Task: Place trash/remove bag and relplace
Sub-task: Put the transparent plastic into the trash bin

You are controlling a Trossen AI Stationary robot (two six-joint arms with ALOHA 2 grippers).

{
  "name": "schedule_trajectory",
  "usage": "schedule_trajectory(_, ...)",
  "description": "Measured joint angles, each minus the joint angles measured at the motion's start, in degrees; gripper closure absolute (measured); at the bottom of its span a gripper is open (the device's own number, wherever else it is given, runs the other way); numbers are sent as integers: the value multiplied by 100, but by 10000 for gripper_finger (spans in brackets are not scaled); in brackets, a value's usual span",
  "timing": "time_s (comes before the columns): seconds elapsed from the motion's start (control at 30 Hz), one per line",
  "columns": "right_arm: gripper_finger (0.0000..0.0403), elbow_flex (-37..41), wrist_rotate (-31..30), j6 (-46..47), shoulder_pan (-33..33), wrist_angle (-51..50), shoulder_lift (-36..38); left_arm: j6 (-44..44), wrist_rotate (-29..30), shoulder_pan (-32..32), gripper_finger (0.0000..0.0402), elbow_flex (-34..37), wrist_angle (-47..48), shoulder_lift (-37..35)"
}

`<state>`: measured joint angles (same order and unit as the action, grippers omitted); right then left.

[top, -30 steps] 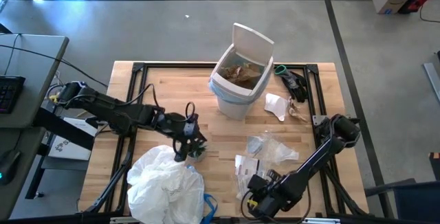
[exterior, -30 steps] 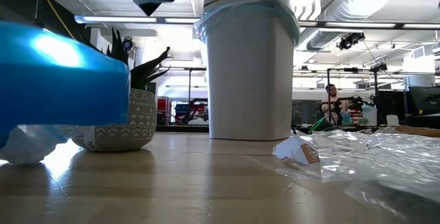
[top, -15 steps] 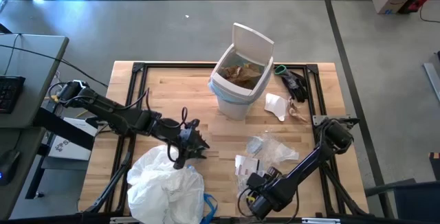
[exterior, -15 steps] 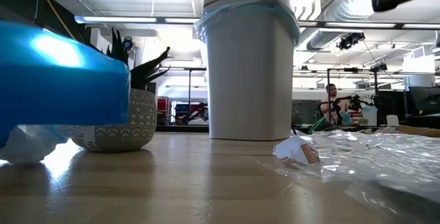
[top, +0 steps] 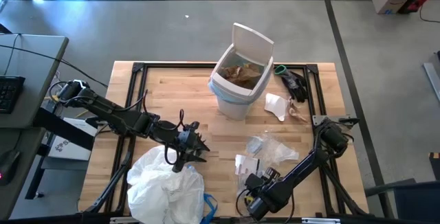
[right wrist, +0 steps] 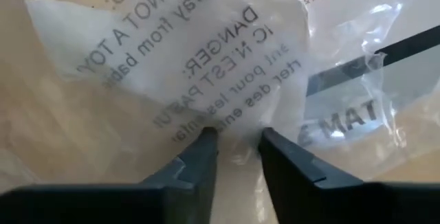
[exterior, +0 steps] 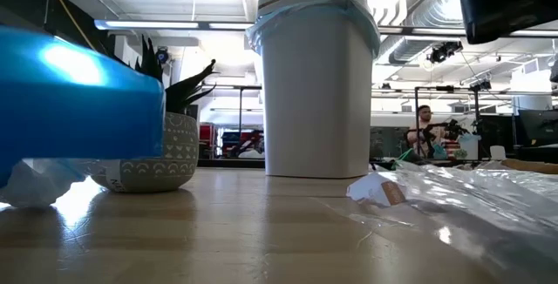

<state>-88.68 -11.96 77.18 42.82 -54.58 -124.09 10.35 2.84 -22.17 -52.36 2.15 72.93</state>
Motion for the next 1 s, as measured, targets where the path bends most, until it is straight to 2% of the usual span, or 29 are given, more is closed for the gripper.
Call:
schedule_trajectory(0.27,398,-228,51,-321,-121,-71,-39,2,64,-2,232,0,-9,0)
schedule_trajectory(0.47,402,-649,43,-625,-241,-432,-46,2,64,-2,232,0,-9,0)
schedule_trajectory(0.73,403,-1571,-309,-1024,-369,-1532,-42,2,64,-2,232,0,-7,0)
schedule_trajectory(1.0,386,-1736,61,-1023,-403,-1476,-37,2,67,-26,232,0,-3,0)
